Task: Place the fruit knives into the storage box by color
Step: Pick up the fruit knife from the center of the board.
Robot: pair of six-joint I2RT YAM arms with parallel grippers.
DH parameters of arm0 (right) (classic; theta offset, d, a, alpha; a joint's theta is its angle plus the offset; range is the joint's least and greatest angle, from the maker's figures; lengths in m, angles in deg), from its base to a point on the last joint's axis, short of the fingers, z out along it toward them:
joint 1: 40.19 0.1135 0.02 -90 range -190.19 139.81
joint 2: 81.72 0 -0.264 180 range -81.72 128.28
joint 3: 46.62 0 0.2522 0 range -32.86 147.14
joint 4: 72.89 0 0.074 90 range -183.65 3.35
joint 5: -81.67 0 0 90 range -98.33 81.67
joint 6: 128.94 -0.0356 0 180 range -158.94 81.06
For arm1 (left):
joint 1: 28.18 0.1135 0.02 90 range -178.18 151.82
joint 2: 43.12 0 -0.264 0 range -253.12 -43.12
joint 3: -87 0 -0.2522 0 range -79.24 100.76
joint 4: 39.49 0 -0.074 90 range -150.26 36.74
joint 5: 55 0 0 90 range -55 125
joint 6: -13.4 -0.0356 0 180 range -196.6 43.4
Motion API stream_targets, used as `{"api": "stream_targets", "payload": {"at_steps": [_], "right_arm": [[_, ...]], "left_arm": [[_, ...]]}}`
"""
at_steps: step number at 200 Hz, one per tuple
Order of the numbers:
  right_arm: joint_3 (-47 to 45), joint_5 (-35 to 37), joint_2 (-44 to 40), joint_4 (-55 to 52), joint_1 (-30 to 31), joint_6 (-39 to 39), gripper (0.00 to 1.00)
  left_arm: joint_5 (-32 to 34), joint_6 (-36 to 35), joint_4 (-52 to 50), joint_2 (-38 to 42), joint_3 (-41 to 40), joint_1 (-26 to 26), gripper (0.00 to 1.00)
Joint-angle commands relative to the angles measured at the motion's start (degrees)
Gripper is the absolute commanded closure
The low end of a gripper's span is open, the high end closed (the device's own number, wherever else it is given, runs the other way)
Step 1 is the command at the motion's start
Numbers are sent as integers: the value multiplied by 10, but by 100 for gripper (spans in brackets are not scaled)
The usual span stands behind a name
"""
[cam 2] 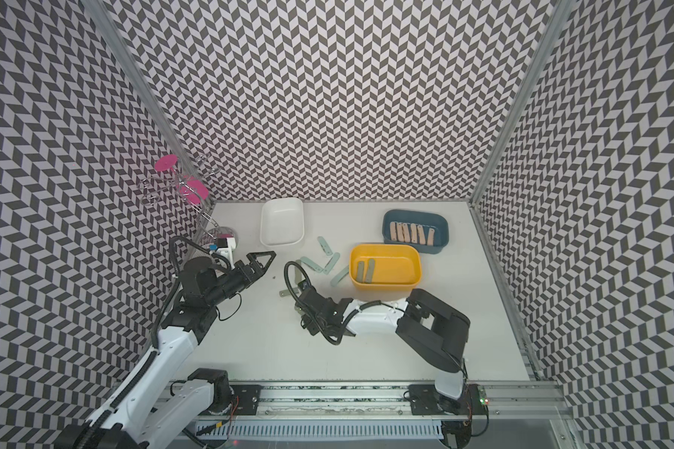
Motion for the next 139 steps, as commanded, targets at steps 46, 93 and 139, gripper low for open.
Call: {"api": "stream_targets", "payload": {"at_steps": [46,93,139], "right_arm": [[-2,-51,4,25,-4,31,53],[3,-59,43,46,-3,65,56],[-10,-39,68,76,2,77,70]], "left_arm": [[-2,5,23,0,3,-7,0],[-1,6,28,-4,2,-8,0],[-1,6,30,-6,1,-9,0]]}}
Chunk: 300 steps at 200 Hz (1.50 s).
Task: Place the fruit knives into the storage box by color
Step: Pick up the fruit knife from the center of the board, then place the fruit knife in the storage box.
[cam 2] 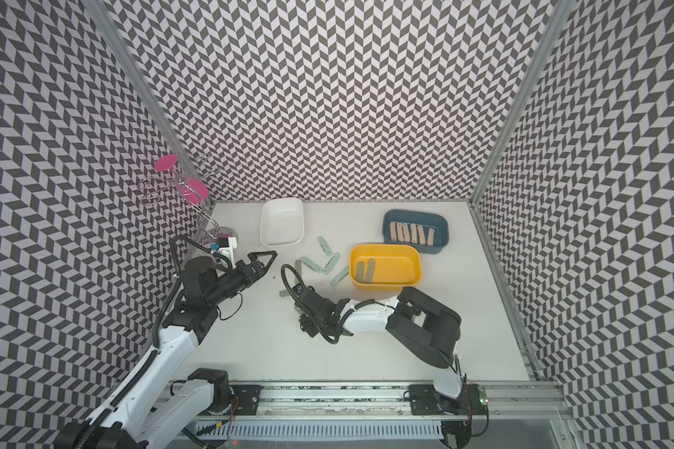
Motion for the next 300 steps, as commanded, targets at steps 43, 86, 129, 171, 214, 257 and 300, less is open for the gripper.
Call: {"api": "stream_targets", "payload": {"at_steps": [43,86,129,171,214,257,300], "right_arm": [[-35,4,30,45,10,9,82],[-45,-1,3,46,9,-4,88],[-44,2,-41,37,8,-17,89],[-44,16,-80,26,6,-20,89],[-41,22,-122,13,-12,-21,90],[-32,19,-174,-4,-68,-23,89],[-32,4,-233,-12,-166,-24,89]], "left_arm": [[2,5,20,-4,2,-4,0],[4,6,19,-4,1,-6,0],[10,9,19,-4,3,-12,0],[16,11,19,-4,8,-20,0],[20,12,21,-6,11,-25,0],[22,15,25,-10,20,-33,0],[36,20,43,-39,41,-71,0]]}}
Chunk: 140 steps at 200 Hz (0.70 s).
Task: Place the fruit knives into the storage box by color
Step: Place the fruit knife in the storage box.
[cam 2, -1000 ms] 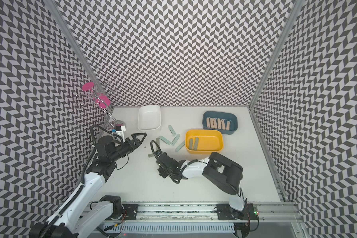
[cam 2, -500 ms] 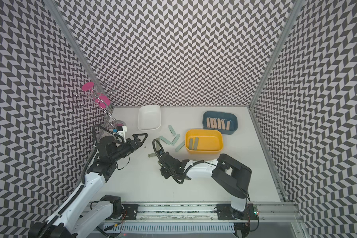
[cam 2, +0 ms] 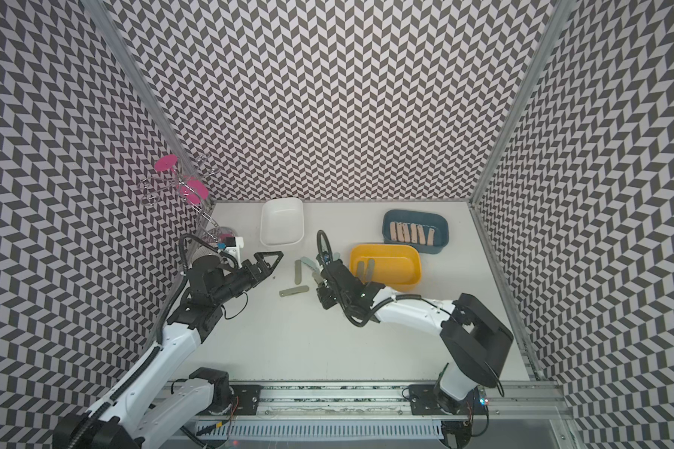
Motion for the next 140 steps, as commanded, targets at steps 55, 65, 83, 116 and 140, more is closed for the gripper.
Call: {"api": "stream_targets", "payload": {"at_steps": [55,65,83,116,140], "right_arm": [[-25,-5,-52,3,-187,-31,89],[-34,-9,-48,4,-210,-41,89],[-53,-18,-37,15,-240,-52,89],[-68,-21,-8,31,-255,-59,89],[-66,-20,21,38,-260,-59,89]], "left_arm": [[51,7,71,-103,81,-122,0],[55,7,77,-120,91,-137,0],[59,8,88,-146,105,-158,0],[63,8,98,-177,124,-179,0],[63,8,101,-189,132,-187,0]]}}
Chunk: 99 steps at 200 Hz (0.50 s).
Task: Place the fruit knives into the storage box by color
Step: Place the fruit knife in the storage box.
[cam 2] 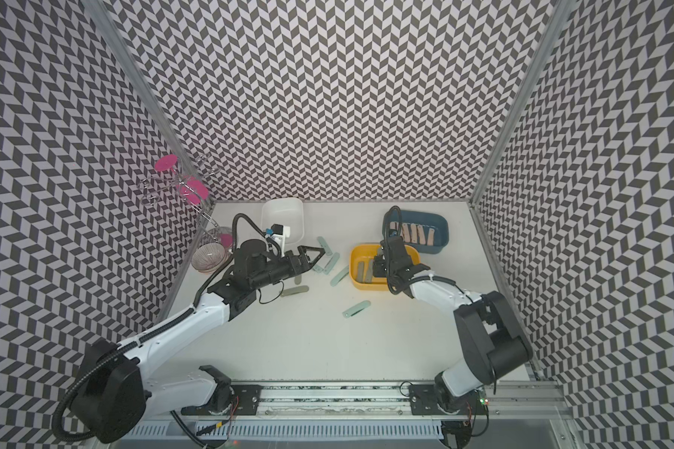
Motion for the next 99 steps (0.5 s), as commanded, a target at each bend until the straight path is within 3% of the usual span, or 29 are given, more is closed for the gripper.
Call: {"api": "stream_targets", "payload": {"at_steps": [1,99], "right_arm": [[-1,-5,26,39,-5,-9,89],[21,-12,89,51,-18,6,89]], "left_arm": [[11,4,28,-8,24,-7,0],[13,3,28,-17,24,-10,0]]}}
